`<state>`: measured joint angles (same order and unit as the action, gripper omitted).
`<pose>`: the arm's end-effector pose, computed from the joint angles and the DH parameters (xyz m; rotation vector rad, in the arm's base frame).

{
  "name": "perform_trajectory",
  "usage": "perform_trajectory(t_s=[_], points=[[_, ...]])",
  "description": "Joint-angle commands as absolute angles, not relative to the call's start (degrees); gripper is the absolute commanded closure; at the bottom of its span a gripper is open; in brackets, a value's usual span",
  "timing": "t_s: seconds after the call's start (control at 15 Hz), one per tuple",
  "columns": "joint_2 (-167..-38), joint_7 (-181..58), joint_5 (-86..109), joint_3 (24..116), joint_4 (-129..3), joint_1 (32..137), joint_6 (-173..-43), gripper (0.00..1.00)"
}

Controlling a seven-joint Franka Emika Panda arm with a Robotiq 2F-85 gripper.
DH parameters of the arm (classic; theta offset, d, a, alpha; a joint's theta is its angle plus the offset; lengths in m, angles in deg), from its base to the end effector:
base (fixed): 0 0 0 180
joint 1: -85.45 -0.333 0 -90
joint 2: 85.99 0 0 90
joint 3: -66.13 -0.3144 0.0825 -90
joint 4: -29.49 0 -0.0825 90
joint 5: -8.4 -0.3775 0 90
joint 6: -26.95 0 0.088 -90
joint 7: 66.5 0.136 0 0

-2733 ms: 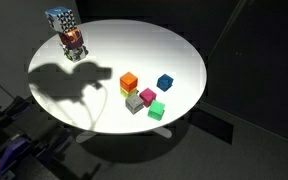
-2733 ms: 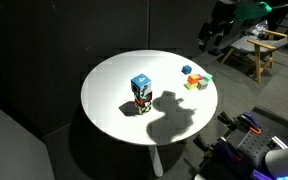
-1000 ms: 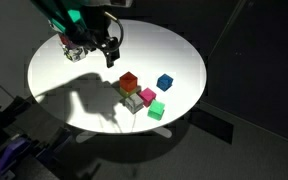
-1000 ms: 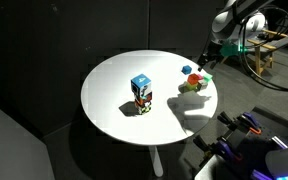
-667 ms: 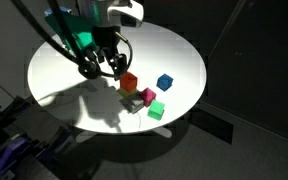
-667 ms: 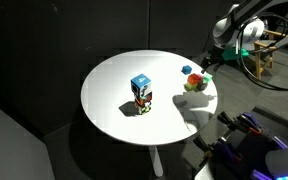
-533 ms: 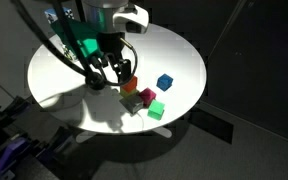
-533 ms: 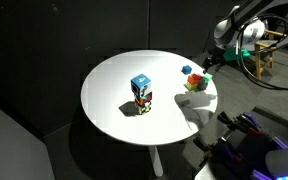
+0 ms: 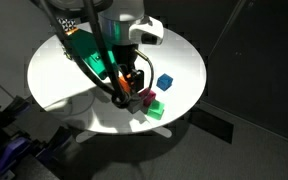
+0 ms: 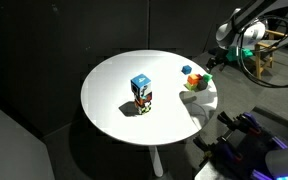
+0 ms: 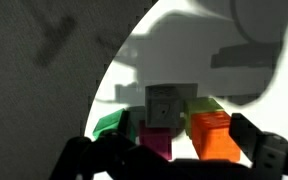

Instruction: Pick up the green block and slide it to the left while pushing the other blocks, put the green block on the orange block

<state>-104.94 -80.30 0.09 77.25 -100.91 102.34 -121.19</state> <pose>0.4656 -0.2524 0.1864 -3.0744 0.5625 0.0095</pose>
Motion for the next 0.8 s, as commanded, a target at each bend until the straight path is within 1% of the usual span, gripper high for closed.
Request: perform_trajectory(t_s=[0.0,0.73], points=[[-104.9,-79.9,0.5,76.6,-100.9,102.9,-121.1,0.00],[-106.9,-81.8,0.7,76.8,-99.4,104.2,-121.4,0.00]])
